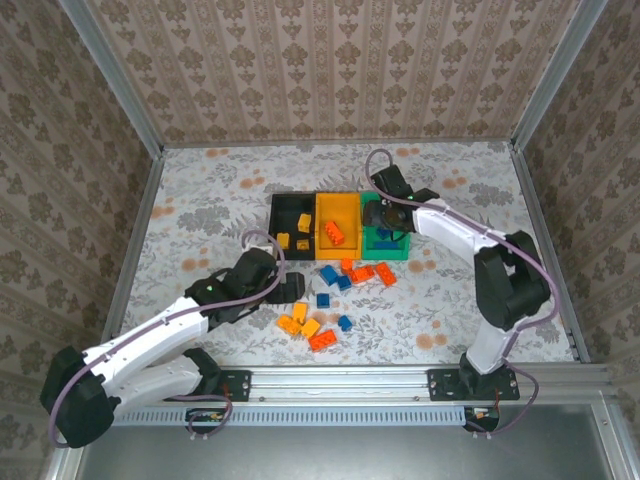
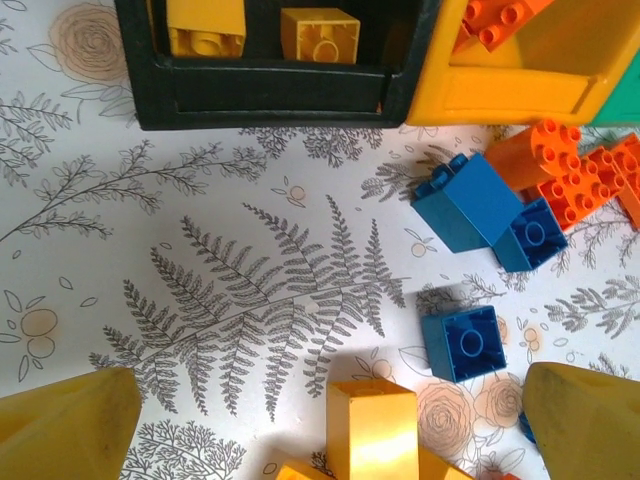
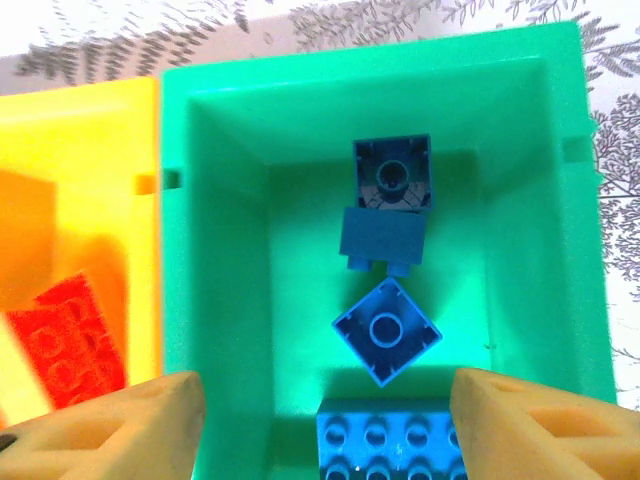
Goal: Sort the legos into containers by color
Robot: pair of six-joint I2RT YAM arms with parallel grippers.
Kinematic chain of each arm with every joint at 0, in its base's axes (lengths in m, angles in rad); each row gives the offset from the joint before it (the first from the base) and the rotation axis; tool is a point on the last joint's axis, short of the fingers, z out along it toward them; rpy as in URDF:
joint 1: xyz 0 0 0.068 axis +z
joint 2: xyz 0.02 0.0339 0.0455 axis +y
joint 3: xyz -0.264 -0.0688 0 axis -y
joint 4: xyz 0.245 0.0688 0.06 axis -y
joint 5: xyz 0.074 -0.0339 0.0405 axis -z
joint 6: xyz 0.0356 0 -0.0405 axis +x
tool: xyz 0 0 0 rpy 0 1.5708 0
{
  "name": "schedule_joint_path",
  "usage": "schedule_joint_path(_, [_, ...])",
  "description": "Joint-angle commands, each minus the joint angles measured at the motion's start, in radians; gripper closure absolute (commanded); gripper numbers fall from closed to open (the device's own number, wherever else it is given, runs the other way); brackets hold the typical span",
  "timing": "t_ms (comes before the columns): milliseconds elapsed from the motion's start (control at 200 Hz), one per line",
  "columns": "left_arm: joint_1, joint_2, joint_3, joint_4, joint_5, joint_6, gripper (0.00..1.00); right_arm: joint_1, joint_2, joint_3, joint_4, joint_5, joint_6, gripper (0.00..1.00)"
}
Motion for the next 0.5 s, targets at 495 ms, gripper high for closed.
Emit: schedule_joint_path(495, [-0.194,0.503,0.219,-0.165,-0.082,0.103,0.32,0.090,-0.444,-0.307,0.034,-0.017,0.057,0.30])
